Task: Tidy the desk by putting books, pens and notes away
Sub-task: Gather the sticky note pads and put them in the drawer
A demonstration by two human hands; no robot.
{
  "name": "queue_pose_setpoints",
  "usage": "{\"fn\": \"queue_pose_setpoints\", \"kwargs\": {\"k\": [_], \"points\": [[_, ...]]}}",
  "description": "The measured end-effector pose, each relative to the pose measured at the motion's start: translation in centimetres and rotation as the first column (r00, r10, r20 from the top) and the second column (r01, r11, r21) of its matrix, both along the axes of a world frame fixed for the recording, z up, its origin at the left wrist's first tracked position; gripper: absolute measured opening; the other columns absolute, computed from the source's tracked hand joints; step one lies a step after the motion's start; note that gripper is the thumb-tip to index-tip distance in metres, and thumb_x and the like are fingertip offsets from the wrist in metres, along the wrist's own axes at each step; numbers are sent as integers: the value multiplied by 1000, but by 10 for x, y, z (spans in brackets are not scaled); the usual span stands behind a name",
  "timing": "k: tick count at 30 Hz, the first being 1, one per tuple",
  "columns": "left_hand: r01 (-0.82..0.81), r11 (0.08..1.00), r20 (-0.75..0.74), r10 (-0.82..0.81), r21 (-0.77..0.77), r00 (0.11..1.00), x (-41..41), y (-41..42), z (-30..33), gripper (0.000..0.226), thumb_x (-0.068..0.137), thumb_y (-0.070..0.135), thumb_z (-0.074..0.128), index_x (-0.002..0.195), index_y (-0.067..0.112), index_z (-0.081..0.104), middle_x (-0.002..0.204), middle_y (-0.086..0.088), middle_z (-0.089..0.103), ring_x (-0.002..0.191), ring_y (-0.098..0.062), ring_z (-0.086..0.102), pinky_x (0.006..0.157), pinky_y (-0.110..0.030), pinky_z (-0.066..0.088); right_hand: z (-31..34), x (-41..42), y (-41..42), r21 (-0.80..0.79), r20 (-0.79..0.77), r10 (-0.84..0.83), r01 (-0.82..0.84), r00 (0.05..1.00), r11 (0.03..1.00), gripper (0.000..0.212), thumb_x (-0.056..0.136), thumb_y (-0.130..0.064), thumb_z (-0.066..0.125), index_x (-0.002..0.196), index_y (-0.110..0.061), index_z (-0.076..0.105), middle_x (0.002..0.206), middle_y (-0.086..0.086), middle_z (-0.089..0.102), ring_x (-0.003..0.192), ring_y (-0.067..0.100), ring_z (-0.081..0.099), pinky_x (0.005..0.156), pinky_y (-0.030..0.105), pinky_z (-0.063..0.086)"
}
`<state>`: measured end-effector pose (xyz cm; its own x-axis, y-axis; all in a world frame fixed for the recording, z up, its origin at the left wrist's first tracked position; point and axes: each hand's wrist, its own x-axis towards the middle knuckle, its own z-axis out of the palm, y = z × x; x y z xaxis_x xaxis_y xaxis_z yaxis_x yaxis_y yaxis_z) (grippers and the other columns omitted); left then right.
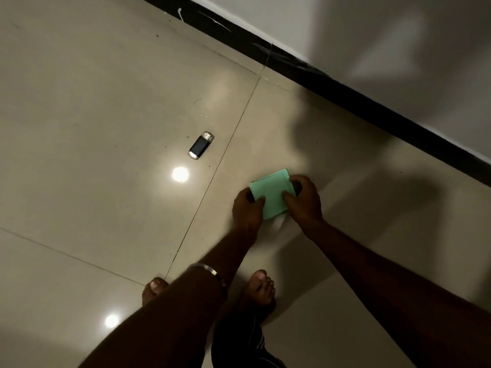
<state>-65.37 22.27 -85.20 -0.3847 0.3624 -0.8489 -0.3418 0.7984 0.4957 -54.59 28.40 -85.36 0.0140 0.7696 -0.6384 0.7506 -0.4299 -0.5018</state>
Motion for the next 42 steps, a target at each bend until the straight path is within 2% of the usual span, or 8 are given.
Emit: {"fn": "queue_pose_setpoints", "kwargs": {"k": [5, 10, 15, 19, 25, 30, 37, 42], "points": [[70, 998, -8, -70, -2, 998, -19, -8, 3, 35, 93, 8, 54, 127, 3, 56, 117, -12, 64, 102, -25, 63, 69, -22, 54, 2, -9, -12, -135, -112, -97, 82, 989, 987, 45, 84, -8, 67, 127, -8, 55, 118, 7, 63, 107, 23, 61, 90, 35, 51], [125, 992, 12, -125, -20, 992, -44, -15, 10, 37, 93, 11, 56, 129, 2, 52, 121, -16, 61, 107, -28, 60, 84, -38, 55, 13, -23, -21, -195, -230, -152, 107, 961, 975, 28, 89, -8, 65, 116, -3, 62, 100, 4, 63, 87, 15, 61, 68, 19, 51], [166, 985, -82, -169, -46, 982, -74, -17, 12, 39, 89, 13, 61, 126, 3, 54, 119, -14, 62, 106, -28, 60, 87, -39, 53, 18, -47, -23, -231, -275, -162, 98, 948, 968, 27, 88, -3, 64, 115, -1, 62, 100, 4, 64, 88, 16, 61, 76, 28, 52], [235, 971, -142, -238, -41, 961, -99, -11, 11, 39, 88, 15, 63, 125, 4, 56, 119, -13, 64, 106, -28, 60, 91, -40, 52, 16, -69, -18, -205, -315, -197, 136, 929, 969, 24, 86, 1, 64, 110, -2, 64, 97, 4, 66, 78, 11, 61, 66, 18, 52], [505, 854, -408, -507, -124, 759, -132, 9, 1, 32, 89, 27, 58, 115, 8, 60, 115, -13, 59, 104, -29, 58, 89, -40, 49, 4, -96, -1, -244, -333, -263, 187, 905, 951, 18, 88, 0, 62, 104, -6, 65, 95, 6, 67, 81, 17, 63, 76, 37, 55], [479, 870, -612, -443, -117, 655, -153, 23, 2, 24, 92, 21, 51, 112, 11, 61, 119, -13, 49, 108, -31, 50, 90, -39, 45, -6, -105, 10, -241, -354, -287, 210, 890, 948, 18, 88, -2, 62, 104, -9, 65, 101, 10, 70, 91, 26, 66, 78, 40, 56], [530, 827, -637, -512, -187, 576, -168, 39, -16, 40, 81, 33, 67, 116, 19, 56, 113, -7, 56, 103, -29, 54, 83, -39, 45, -13, -95, 18, -249, -342, -329, 253, 880, 935, 18, 89, -5, 62, 104, -14, 65, 104, 8, 70, 97, 27, 67, 84, 44, 56], [530, 818, -634, -534, -223, 559, -167, 47, -24, 25, 85, 33, 61, 105, 18, 60, 103, -8, 59, 96, -30, 56, 76, -34, 43, -15, -87, 16, -261, -326, -354, 277, 877, 925, 17, 89, -7, 63, 102, -17, 65, 105, 8, 70, 98, 27, 67, 84, 47, 57]]}}
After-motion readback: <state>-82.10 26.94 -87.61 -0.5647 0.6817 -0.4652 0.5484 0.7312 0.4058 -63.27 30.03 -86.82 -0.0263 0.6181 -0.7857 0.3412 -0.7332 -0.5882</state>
